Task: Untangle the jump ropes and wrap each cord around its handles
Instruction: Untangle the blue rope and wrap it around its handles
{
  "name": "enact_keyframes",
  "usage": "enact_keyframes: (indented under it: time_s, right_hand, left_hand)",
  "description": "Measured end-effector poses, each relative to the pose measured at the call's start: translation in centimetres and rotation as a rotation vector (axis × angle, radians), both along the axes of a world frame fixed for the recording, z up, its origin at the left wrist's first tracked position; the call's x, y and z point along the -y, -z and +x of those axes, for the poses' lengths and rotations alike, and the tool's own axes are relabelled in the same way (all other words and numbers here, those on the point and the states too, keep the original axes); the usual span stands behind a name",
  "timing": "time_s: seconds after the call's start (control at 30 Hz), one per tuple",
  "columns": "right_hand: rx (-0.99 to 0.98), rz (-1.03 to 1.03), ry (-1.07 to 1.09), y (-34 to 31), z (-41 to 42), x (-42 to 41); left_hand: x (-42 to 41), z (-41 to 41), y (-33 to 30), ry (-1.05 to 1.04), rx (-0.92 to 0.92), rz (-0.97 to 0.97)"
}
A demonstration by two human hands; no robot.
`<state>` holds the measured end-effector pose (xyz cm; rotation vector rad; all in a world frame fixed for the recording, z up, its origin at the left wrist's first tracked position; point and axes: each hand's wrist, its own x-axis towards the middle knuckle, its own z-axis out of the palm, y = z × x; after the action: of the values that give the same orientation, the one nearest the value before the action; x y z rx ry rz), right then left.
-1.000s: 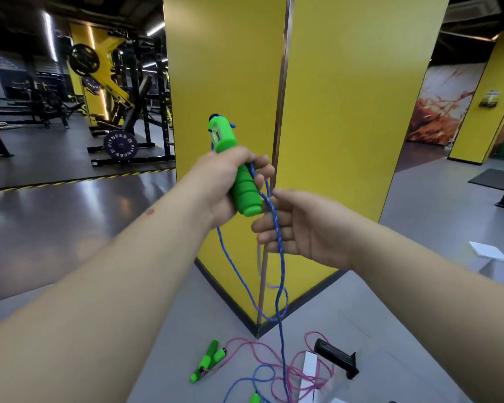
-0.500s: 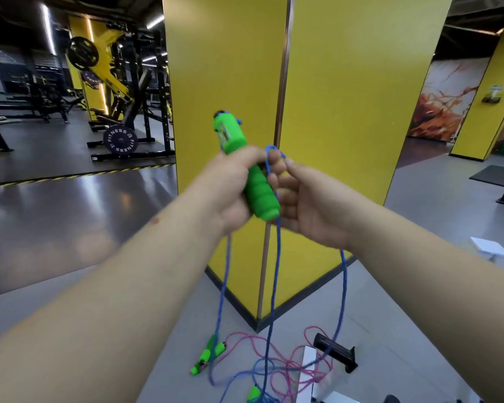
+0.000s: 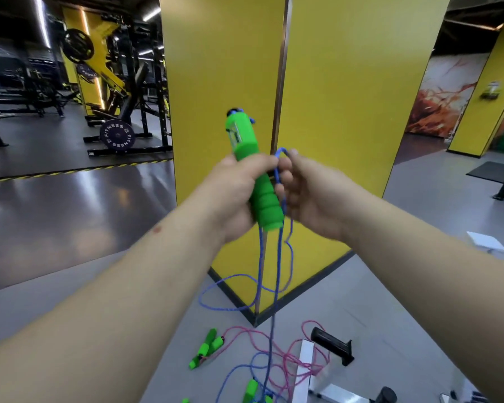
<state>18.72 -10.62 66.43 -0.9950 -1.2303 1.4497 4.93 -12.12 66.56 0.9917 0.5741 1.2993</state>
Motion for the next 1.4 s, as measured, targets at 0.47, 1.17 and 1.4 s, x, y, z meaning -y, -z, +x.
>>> enact_keyframes:
  time_s: [0.47, 1.17, 1.4]
  right_hand:
    - [0.035, 0.258, 0.179, -1.7, -0.8, -0.9]
    - [0.106, -0.132, -0.218, 0.8, -0.4, 1.6]
    - [-0.015, 0.199, -0.011, -2.4, -0.8, 1.2]
  left_hand:
    - [1.8, 0.8, 4.0, 0.024, -0.116, -0.109]
    - [-0.9, -1.7, -1.4, -0.13, 0.002, 0.017]
    - [0.1, -1.6, 1.6, -0.116, -0.099, -0.104]
